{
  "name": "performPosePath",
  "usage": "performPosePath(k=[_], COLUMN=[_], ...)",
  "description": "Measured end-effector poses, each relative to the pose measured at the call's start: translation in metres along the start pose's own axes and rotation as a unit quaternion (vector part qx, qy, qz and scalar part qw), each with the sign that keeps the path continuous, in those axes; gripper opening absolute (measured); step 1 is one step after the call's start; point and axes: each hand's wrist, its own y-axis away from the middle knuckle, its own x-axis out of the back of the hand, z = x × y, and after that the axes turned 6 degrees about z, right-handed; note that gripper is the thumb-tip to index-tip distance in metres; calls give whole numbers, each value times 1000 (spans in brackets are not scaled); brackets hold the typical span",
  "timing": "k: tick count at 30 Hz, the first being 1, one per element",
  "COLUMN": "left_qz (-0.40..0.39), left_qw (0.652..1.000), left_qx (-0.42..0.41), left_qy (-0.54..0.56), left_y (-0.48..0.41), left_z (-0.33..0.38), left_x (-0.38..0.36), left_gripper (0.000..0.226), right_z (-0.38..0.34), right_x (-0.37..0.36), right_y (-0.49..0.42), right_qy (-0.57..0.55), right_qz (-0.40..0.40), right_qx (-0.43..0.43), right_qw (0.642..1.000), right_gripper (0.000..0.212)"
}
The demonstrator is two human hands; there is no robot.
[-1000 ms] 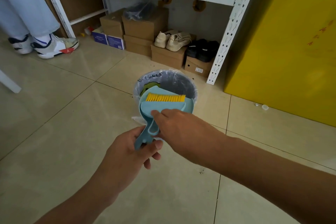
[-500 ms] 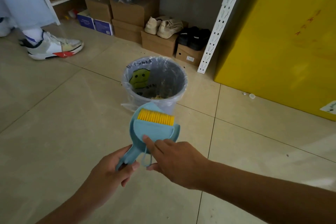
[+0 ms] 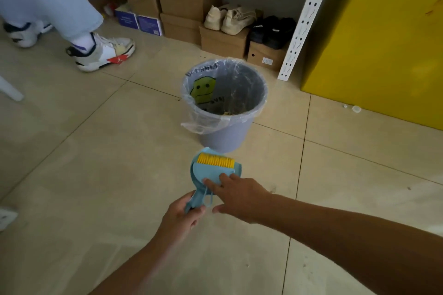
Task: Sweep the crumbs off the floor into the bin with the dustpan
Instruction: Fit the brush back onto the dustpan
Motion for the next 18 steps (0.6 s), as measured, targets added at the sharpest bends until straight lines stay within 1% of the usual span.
performPosePath(k=[3, 5, 8, 12, 15, 16, 18], left_qz=[11, 21, 26, 18, 29, 46, 75], left_qw=[1000, 1000, 999, 999, 998, 995, 986], left_qx=[13, 20, 27, 35, 42, 47, 52], left_qy=[-1, 8, 13, -4, -47, -75, -139], left_y=[-16, -26, -38, -47, -52, -54, -57], left_z=[-13, -17, -23, -30, -32, -33, -34], left_x=[0, 3, 10, 12, 5, 2, -2], left_gripper=[22, 21, 28, 14, 9, 10, 20], right_z=[1, 3, 6, 8, 4, 3, -2], right_x=[-11, -18, -26, -35, -46, -49, -53], right_y=[-20, -28, -37, -50, -56, -57, -59], right_qy=[-19, -30, -29, -42, -49, -47, -40], right_qz=[-47, -61, -69, -79, -73, -67, -53], right_qx=[-20, -25, -30, -61, -80, -80, -77], right_qw=[999, 997, 997, 994, 993, 993, 995], right_gripper=[79, 80, 81, 80, 80, 78, 73])
